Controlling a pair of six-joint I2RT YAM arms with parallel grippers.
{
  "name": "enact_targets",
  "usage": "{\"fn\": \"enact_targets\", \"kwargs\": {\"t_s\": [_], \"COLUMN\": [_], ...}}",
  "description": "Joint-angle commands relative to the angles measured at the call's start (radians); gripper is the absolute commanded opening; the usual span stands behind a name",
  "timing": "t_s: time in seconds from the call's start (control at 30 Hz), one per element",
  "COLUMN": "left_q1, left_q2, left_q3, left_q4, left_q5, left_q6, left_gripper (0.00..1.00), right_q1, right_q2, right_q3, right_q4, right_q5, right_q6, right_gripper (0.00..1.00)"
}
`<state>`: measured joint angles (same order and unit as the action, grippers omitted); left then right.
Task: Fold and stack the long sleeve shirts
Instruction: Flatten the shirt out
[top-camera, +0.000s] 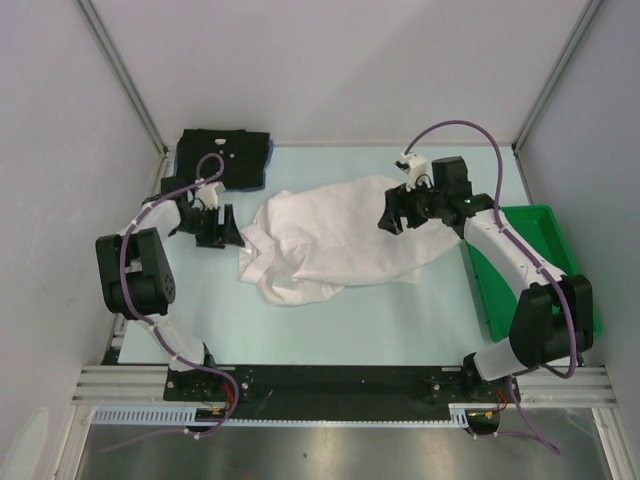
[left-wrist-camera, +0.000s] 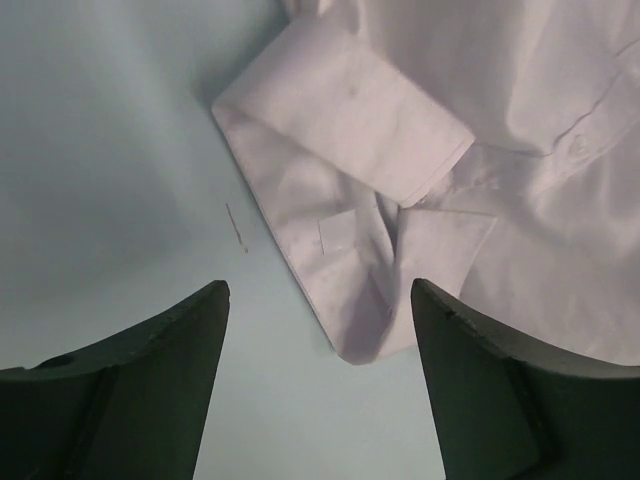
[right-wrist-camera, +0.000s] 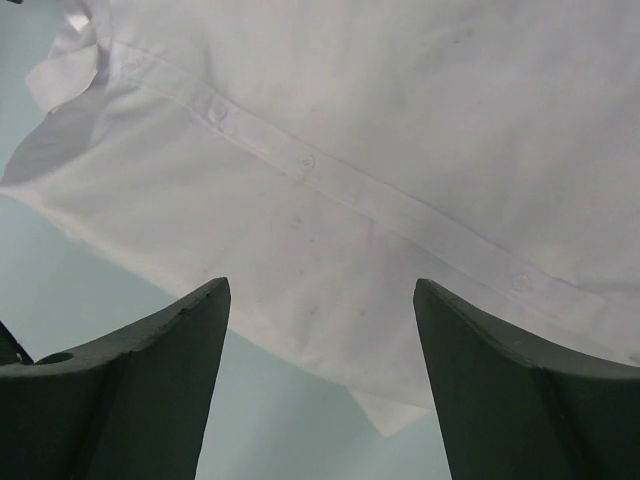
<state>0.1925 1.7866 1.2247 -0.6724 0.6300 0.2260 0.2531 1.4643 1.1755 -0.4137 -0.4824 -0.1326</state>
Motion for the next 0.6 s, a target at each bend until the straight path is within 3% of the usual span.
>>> {"fn": "enact_targets", "kwargs": {"t_s": [0.0,0.1,0.27,0.3,0.33,0.37,0.4,0.57], "left_q1": [-0.076,-0.102,-0.105,-0.102,-0.097,-0.070,-0.048,0.117], "left_q2": [0.011,0.071,0.149,0.151,0.137,0.119,0.102,-0.041], "left_q3": [-0.056,-0.051,-0.080,-0.077,-0.062,-0.054,-0.044,0.091], "left_q4": [0.007,0.028,0.066,0.073,0.074,0.079,0.092,0.082], "left_q5": [-0.095,-0.136,-0.147,-0.151,-0.159,-0.153,-0.145,-0.063], "left_q6": [-0.048,-0.134,-0.220,-0.220,-0.220,-0.246,-0.255,-0.263], "left_gripper": [0.79,0.77,0.53,0.45,0.27,0.17,0.00,0.00], "right_q1": [0.028,0.032,0.032,0.034,0.031,0.031,0.031,0.031], "right_q2": [0.053,0.082,0.111,0.113,0.114,0.114,0.116,0.102], "right_q3": [0.076,0.104,0.156,0.164,0.171,0.174,0.174,0.151], "right_q4": [0.009,0.009,-0.031,-0.031,-0.033,-0.036,-0.034,-0.005], "right_q5": [-0.038,-0.047,-0.038,-0.038,-0.033,-0.033,-0.036,-0.053], "right_q6": [-0.053,-0.051,-0.068,-0.073,-0.073,-0.073,-0.073,-0.038], "right_gripper": [0.80,0.79,0.79,0.79,0.79,0.79,0.79,0.79]}}
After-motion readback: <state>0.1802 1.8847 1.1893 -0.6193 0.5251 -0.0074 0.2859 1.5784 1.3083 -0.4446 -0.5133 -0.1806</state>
